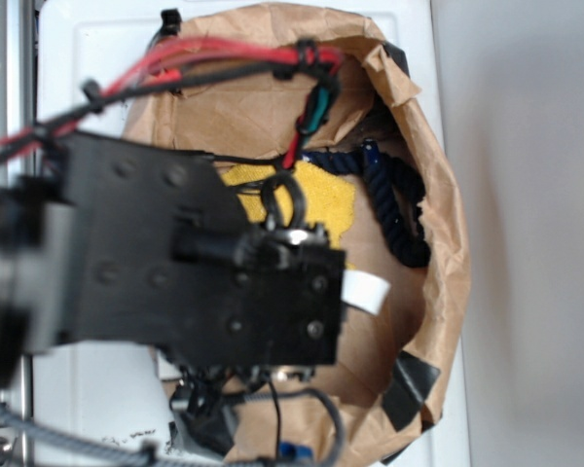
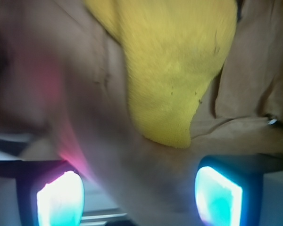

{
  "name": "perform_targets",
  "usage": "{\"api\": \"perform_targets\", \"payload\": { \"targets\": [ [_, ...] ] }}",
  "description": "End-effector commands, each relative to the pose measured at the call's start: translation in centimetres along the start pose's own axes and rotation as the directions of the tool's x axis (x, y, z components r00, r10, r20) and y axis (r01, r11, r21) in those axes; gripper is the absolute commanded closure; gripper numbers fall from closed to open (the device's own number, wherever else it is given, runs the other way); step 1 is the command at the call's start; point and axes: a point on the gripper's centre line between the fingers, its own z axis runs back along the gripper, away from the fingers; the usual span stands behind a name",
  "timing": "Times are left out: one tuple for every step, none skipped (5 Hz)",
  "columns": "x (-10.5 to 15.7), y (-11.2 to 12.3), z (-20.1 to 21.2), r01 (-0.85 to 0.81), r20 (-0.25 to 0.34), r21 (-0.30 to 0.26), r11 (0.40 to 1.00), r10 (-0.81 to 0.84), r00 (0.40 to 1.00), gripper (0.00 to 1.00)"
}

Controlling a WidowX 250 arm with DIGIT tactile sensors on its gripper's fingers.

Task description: Grab the yellow cloth.

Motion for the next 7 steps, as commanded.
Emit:
{"api": "perform_targets", "payload": {
  "targets": [
    [0.6, 3.6, 4.1, -0.056, 0.146, -0.033, 0.998, 0.061, 0.987, 0.00],
    [2.9, 4.6, 1.4, -0.068, 0.151, -0.005, 0.998, 0.067, 0.986, 0.00],
    [5.9, 4.7, -1.7, 0.007, 0.134, -0.042, 0.999, -0.001, 0.991, 0.00],
    [7.3, 4.1, -3.9, 0.053, 0.124, 0.003, 0.999, -0.053, 0.991, 0.00],
    [7.6, 4.2, -5.9, 0.089, 0.122, 0.027, 0.996, -0.092, 0.988, 0.00],
    [8.0, 4.2, -7.4, 0.078, 0.111, 0.026, 0.997, -0.080, 0.991, 0.64],
    [7.7, 4.0, -7.0, 0.080, 0.124, 0.022, 0.997, -0.083, 0.989, 1.00]
  ]
}}
